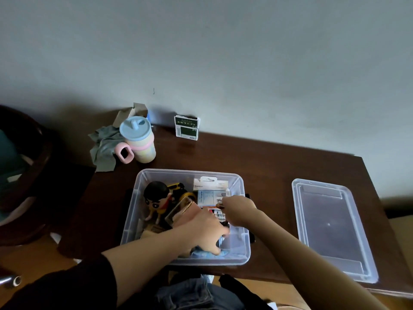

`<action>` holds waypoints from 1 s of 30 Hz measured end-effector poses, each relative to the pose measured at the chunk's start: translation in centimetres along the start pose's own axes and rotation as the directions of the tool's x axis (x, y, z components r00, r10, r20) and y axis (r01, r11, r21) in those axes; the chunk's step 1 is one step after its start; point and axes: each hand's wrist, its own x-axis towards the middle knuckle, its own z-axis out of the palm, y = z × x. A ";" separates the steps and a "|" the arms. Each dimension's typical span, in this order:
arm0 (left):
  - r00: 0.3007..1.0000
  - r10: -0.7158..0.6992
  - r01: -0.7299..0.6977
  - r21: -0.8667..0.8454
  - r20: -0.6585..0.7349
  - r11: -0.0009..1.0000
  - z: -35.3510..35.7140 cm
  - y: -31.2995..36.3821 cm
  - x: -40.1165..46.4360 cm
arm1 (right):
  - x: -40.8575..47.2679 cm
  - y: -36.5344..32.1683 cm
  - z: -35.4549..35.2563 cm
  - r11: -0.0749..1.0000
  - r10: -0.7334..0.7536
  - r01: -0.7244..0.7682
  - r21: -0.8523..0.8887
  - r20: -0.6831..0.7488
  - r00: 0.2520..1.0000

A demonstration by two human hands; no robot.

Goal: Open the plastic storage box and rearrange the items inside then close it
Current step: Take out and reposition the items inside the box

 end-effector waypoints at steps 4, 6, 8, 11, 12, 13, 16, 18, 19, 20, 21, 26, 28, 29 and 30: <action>0.987 -0.081 0.085 0.029 -0.142 0.996 -1.3 -1.7 -2.7 | 0.2 0.5 -0.1 0.998 -0.008 0.008 0.055 0.002 1.000; 0.981 -0.113 0.117 0.020 -0.159 0.993 -1.5 -2.8 -3.7 | 0.2 0.5 0.0 0.998 -0.017 0.016 0.059 0.008 1.000; 0.976 -0.139 0.139 -0.011 -0.169 0.990 -1.4 -3.0 -4.3 | 0.3 0.6 0.0 0.998 -0.026 0.025 0.049 0.019 0.999; 0.948 -0.187 0.189 -0.015 -0.256 0.982 -0.6 -2.8 -4.8 | 0.0 0.8 -0.4 1.000 -0.025 0.026 -0.017 0.065 0.998; 0.939 -0.202 0.203 -0.026 -0.277 0.979 -0.1 -2.8 -4.8 | -0.2 0.9 -0.5 0.998 -0.032 0.037 -0.059 0.089 0.996; 0.935 -0.219 0.214 -0.047 -0.280 0.976 0.3 -2.8 -4.7 | -0.4 0.8 -0.5 0.991 -0.048 0.062 -0.118 0.115 0.992; 0.924 -0.252 0.237 -0.084 -0.289 0.968 0.9 -3.0 -4.7 | -1.2 -0.4 0.2 0.911 -0.138 0.209 -0.355 0.215 0.967; 0.919 -0.248 0.233 -0.085 -0.307 0.969 0.9 -3.0 -4.6 | -1.3 -1.7 1.3 0.836 -0.174 0.294 -0.463 0.284 0.943; 0.915 -0.252 0.232 -0.099 -0.314 0.968 0.9 -3.1 -4.5 | -1.1 -2.3 1.9 0.808 -0.181 0.324 -0.492 0.315 0.932; 0.913 -0.262 0.238 -0.115 -0.312 0.964 1.0 -3.2 -4.5 | -0.7 -2.7 2.6 0.793 -0.182 0.342 -0.504 0.339 0.923; 0.911 -0.275 0.247 -0.127 -0.306 0.961 1.1 -3.3 -4.4 | -0.3 -2.9 3.3 0.789 -0.174 0.346 -0.508 0.355 0.918; 0.924 -0.284 0.253 -0.148 -0.256 0.956 0.7 -3.6 -4.9 | 1.4 -3.0 6.1 0.744 -0.175 0.374 -0.555 0.378 0.909; 0.921 -0.286 0.260 -0.130 -0.264 0.957 0.7 -3.6 -5.2 | 1.7 -3.0 6.7 0.707 -0.214 0.397 -0.585 0.358 0.909; 0.920 -0.288 0.264 -0.125 -0.265 0.956 0.7 -3.5 -5.2 | 1.7 -3.0 6.8 0.699 -0.235 0.402 -0.591 0.340 0.910; 0.922 -0.288 0.264 -0.123 -0.260 0.957 0.7 -3.5 -5.2 | 1.8 -2.9 7.0 0.697 -0.253 0.402 -0.594 0.321 0.913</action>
